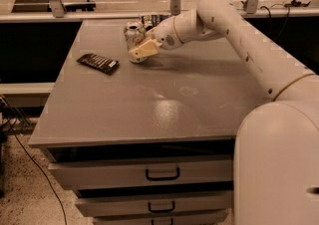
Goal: Move 7up can near rxbar chocolate
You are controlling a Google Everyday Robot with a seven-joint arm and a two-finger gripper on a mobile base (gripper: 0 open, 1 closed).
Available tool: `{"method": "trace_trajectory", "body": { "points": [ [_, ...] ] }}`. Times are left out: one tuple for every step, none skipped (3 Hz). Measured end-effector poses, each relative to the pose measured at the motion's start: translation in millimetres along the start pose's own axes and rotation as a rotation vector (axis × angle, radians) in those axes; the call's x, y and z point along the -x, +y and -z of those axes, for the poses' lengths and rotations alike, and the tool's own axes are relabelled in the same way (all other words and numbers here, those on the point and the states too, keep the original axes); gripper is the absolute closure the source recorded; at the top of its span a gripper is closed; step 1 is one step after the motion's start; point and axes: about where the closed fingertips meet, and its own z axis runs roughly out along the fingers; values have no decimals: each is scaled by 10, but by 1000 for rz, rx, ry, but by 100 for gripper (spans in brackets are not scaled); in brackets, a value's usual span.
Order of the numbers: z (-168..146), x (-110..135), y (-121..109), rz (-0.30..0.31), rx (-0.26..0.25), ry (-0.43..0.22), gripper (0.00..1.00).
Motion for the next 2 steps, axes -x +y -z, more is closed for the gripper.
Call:
{"method": "trace_trajectory", "body": {
  "points": [
    [-143, 57, 65, -10, 31, -7, 84],
    [-241, 149, 196, -10, 72, -18, 59]
  ]
}}
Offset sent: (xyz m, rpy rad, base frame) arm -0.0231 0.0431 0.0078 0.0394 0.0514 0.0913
